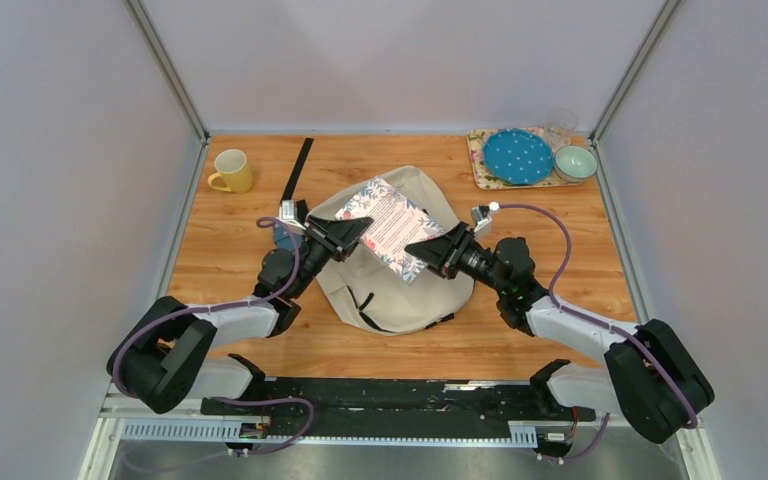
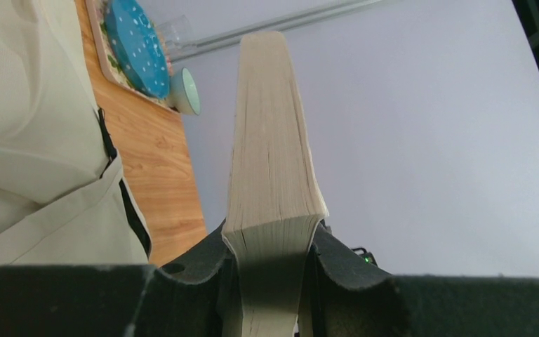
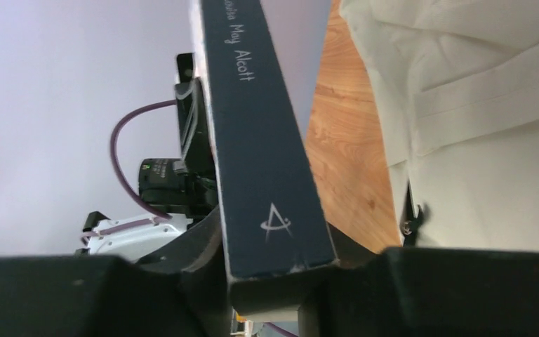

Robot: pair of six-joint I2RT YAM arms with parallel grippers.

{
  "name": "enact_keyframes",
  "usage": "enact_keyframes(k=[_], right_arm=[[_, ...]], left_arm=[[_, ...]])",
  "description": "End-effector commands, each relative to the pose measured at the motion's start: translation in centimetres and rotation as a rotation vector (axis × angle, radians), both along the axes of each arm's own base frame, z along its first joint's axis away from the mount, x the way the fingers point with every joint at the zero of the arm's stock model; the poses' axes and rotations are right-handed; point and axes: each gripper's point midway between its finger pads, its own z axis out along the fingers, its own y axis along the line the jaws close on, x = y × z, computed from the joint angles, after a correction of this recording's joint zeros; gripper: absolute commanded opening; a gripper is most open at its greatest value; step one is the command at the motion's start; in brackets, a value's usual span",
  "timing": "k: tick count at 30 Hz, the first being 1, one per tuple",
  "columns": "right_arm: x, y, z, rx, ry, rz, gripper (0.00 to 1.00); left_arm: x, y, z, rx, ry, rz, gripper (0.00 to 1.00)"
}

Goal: Pack the student bag
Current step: Pick up the book from the center of the board.

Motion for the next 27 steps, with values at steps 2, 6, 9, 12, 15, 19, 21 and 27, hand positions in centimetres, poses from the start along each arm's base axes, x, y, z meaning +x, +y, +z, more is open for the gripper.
enact_keyframes(k=[2,6,9,12,15,19,21,27], right_arm=[[0.1,0.1,4.5,0.110,-0.123,-0.019,0.11],[0.0,-0.7,4.6,0.069,-0.146,-0.060,0.00],[0.1,-2.3,4.6,0.010,-0.150,-0.148,0.00],[0.8,-4.6,2.7,-0.139,-0.116,-0.268,0.00],[1.1,-8.4,2.1,-0.295,-0.097,-0.431,0.00],[0.0,-13.3,1.6,-0.418,-0.072,-0.598,0.00],[-0.1,-15.1,1.8,-0.452,-0.070,-0.673,0.00],[-1.9,-19.9,2.8,-0.617,-0.076,-0.800,0.00]], left_arm=[[-1.3,1.1,5.2,-0.145,-0.160,0.008,0.00],[-1.4,-0.3,3.4,-0.005,-0.168,-0.038,0.35],[-1.9,-2.7,0.9,0.211,-0.161,-0.161,0.68],[-1.9,-4.6,-1.2,0.511,-0.166,-0.305,0.75],[-2.1,-4.3,-5.6,0.842,-0.138,-0.354,0.78],[-3.7,-4.3,-9.0,1.093,-0.211,-0.388,0.80],[-5.3,-5.3,-9.8,1.177,-0.305,-0.429,0.80],[-8.6,-8.3,-10.5,1.332,-0.553,-0.546,0.80]])
